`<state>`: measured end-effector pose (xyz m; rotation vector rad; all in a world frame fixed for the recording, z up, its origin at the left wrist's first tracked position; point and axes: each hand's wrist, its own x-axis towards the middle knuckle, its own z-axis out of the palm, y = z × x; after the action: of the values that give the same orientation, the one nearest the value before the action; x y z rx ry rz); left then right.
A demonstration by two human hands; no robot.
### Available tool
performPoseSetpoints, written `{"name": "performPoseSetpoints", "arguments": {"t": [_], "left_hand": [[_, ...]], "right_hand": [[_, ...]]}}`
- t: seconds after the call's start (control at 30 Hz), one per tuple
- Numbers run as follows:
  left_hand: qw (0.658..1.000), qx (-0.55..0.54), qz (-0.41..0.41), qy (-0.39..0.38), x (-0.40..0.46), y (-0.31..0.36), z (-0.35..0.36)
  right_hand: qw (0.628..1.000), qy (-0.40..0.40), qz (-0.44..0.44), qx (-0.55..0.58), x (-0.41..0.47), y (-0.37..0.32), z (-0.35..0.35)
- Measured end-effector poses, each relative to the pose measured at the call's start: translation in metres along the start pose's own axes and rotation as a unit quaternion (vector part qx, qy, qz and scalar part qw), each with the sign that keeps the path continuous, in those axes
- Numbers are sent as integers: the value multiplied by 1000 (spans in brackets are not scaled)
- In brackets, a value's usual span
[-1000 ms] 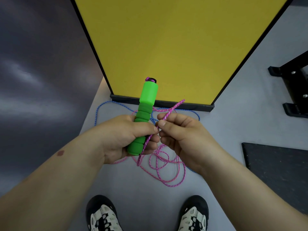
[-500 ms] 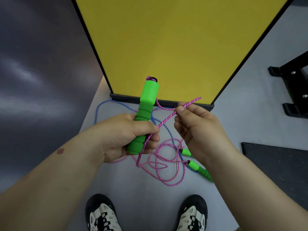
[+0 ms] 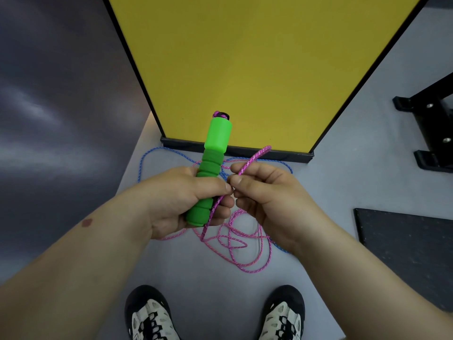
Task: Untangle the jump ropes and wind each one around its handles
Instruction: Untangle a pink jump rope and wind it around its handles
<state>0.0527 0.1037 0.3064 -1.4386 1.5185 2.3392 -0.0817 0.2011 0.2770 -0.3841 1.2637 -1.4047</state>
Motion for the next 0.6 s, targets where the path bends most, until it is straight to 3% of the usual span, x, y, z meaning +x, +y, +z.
{"name": "performPoseSetpoints", "arguments": {"t": [0.37, 0.47, 0.6], "left_hand": [[1000, 6, 2, -12, 0, -1, 0], [1000, 7, 3, -11, 1, -1, -1], [1000, 6, 4, -10, 2, -1, -1]], "right_hand": [[987, 134, -44, 79, 10, -15, -18], [988, 126, -30, 83, 9, -14, -17], [998, 49, 12, 47, 3, -6, -7]]}}
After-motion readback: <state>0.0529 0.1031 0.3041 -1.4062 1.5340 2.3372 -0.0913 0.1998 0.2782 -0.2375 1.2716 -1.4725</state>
